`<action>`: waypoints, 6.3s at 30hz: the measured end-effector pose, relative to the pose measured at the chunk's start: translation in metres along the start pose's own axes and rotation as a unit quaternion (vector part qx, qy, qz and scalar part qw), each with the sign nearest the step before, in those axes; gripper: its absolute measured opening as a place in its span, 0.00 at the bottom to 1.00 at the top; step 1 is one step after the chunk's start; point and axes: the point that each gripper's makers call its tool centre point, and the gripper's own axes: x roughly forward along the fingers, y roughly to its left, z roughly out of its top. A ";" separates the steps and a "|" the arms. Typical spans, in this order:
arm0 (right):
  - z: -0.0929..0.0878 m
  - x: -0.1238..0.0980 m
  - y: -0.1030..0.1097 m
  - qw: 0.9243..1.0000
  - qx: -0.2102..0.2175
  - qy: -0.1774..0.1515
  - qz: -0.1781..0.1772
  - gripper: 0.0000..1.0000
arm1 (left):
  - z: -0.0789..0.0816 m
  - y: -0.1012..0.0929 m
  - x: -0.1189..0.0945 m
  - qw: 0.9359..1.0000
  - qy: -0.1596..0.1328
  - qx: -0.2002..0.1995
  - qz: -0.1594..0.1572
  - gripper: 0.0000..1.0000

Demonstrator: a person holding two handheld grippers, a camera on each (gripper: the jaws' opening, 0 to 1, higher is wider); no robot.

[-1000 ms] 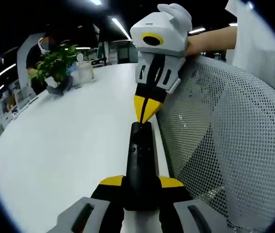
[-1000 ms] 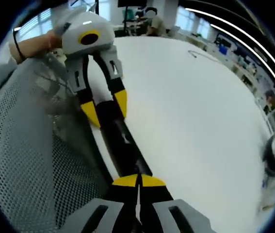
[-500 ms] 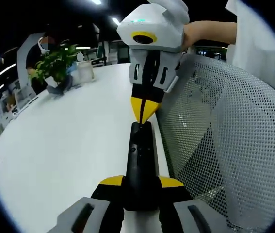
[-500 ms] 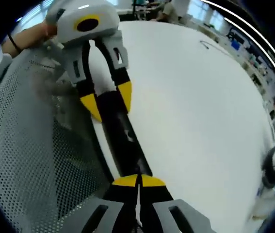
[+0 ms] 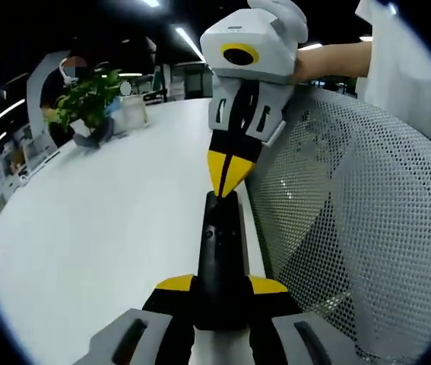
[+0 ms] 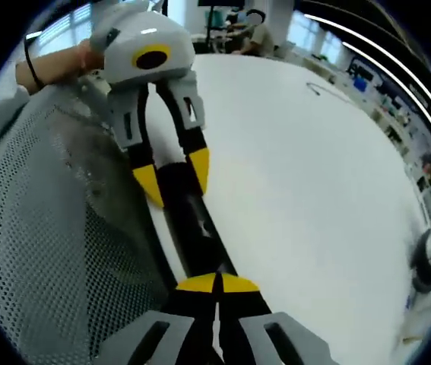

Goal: Press the specified remote control buttons in sequence, fully releasing each button before pressing the next.

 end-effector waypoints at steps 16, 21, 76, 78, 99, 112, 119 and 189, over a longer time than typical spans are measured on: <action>0.000 0.004 -0.001 1.000 0.007 0.003 -0.018 0.00 | -0.001 -0.001 -0.001 1.000 0.001 0.001 0.000 0.25; 0.000 0.002 -0.001 0.999 0.031 -0.015 -0.009 0.00 | -0.001 -0.001 -0.001 1.000 0.000 0.000 0.000 0.25; 0.010 0.008 0.011 0.978 -0.186 0.010 0.089 0.03 | 0.000 -0.001 -0.001 1.000 -0.007 -0.007 0.002 0.25; 0.009 0.008 0.012 0.976 -0.200 0.019 0.086 0.03 | 0.000 -0.001 -0.001 1.000 -0.007 -0.006 0.002 0.25; 0.009 0.009 0.007 0.979 -0.165 0.055 0.105 0.04 | 0.002 0.000 0.001 1.000 -0.009 -0.002 -0.003 0.25; 0.017 0.011 0.011 0.979 -0.173 0.030 0.101 0.04 | 0.002 0.000 0.001 1.000 -0.011 -0.003 -0.003 0.25; 0.020 0.014 0.013 0.973 -0.204 0.044 0.100 0.05 | 0.002 0.000 0.001 1.000 -0.012 -0.003 -0.003 0.25; 0.029 0.018 0.017 0.980 -0.176 0.005 0.089 0.04 | 0.003 0.000 0.002 1.000 -0.020 -0.004 -0.001 0.25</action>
